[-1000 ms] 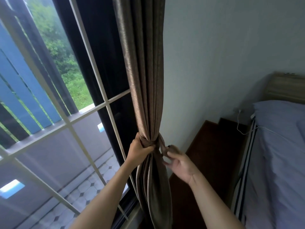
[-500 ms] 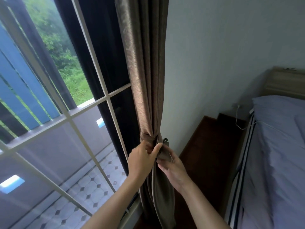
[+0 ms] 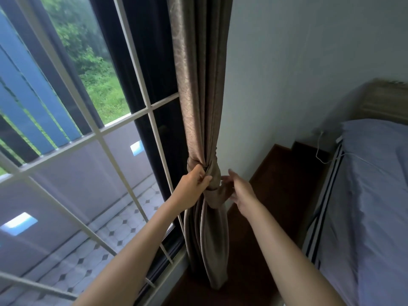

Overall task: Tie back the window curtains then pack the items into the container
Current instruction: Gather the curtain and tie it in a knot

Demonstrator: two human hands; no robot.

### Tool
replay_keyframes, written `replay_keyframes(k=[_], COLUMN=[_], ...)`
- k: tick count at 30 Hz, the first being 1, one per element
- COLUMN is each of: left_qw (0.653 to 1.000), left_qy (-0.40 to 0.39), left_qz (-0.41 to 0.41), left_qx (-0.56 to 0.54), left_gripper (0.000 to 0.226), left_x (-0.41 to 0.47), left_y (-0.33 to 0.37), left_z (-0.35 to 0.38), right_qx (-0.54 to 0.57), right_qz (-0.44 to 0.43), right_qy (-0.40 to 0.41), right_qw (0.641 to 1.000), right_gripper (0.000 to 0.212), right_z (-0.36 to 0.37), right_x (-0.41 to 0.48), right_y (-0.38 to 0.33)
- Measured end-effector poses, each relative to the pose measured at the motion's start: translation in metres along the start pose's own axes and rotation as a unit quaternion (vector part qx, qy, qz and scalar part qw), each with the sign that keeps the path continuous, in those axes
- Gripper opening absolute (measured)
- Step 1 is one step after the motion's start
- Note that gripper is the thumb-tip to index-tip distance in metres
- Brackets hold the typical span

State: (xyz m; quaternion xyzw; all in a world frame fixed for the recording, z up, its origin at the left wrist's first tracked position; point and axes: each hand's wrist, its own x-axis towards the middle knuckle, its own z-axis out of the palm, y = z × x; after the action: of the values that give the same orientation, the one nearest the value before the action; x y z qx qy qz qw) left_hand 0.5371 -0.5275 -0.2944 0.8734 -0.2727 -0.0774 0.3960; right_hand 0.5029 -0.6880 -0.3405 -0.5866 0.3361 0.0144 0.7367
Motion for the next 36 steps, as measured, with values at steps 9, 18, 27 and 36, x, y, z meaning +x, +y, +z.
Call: replay_keyframes(k=[9,18,27,36], left_qw=[1.0,0.994,0.948,0.979], left_qy=[0.008,0.059,0.239,0.07], left_qz=[0.027,0.015,0.092,0.048], left_qx=[0.009,0.089,0.19,0.187], left_gripper=[0.015,0.019,0.027,0.05], left_x=[-0.006,-0.023,-0.053,-0.098], left_y=[-0.014,-0.047,-0.048,-0.092], left_z=[-0.02,-0.051,-0.064,-0.017], right_qx=[0.164,0.284,0.257,0.202], right_qz=[0.016,-0.005,-0.037,-0.049], right_qy=[-0.224,-0.138,-0.148,-0.076], right_qw=[0.961,0.949,0.954,0.975], right_gripper=[0.04,0.033,0.016,0.009], right_z=[0.009,0.064,0.104,0.112], right_x=[0.007,-0.025,-0.041,-0.045], right_y=[0.007,0.031,0.028,0.044])
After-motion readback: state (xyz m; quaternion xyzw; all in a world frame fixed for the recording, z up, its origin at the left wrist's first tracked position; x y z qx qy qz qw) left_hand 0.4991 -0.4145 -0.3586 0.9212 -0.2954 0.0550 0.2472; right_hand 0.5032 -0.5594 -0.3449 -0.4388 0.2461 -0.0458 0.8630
